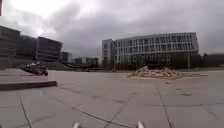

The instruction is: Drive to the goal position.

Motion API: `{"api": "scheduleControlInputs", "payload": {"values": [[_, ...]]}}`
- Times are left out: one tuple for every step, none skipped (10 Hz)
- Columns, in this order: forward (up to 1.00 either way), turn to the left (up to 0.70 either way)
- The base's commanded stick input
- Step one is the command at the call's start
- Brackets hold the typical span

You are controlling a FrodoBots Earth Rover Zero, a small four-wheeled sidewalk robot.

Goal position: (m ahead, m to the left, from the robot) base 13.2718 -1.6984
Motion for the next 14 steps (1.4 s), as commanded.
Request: {"api": "scheduleControlInputs", "payload": {"values": [[0.45, 0.00], [0.45, 0.00], [0.45, 0.00], [0.45, 0.00], [0.45, 0.00], [0.45, 0.00], [0.45, 0.00], [0.45, 0.00], [0.45, 0.00], [0.45, 0.00], [0.45, 0.00], [0.45, 0.00], [0.45, 0.00], [0.45, 0.00]]}}
